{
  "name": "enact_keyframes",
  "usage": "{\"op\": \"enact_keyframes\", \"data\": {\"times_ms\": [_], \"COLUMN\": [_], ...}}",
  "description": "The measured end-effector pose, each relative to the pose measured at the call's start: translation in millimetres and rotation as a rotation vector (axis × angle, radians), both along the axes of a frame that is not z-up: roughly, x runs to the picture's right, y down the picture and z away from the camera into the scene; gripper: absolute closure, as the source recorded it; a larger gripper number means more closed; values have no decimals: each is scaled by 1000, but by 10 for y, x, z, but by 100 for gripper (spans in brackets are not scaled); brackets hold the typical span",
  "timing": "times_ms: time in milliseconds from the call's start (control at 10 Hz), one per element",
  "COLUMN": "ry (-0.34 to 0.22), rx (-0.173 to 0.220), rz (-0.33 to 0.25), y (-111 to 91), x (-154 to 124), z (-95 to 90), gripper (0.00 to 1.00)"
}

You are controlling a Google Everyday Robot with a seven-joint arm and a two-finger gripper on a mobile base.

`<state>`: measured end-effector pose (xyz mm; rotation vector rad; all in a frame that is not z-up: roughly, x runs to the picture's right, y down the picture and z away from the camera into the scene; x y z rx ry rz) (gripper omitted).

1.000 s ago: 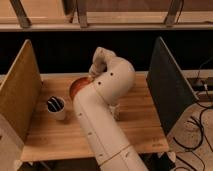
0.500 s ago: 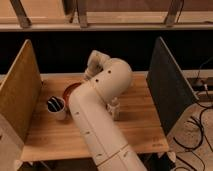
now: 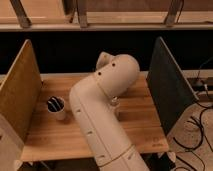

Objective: Drag the ceramic bowl in a circle

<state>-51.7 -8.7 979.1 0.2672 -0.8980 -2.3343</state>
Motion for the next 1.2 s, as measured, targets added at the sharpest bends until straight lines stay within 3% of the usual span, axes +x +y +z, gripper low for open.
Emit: {"op": "enact_keyframes", "data": {"times_ms": [200, 400, 600, 800, 1200], "ry": [18, -25, -83, -108, -121], "rx": [21, 46, 47, 35, 24], "rz": [40, 59, 45, 39, 60], "y": [-125, -254, -215, -126, -79], "x": [112, -87, -342, -414, -365], "z": [-12, -61, -118, -137, -160], "gripper": [85, 63, 43, 26, 24]}}
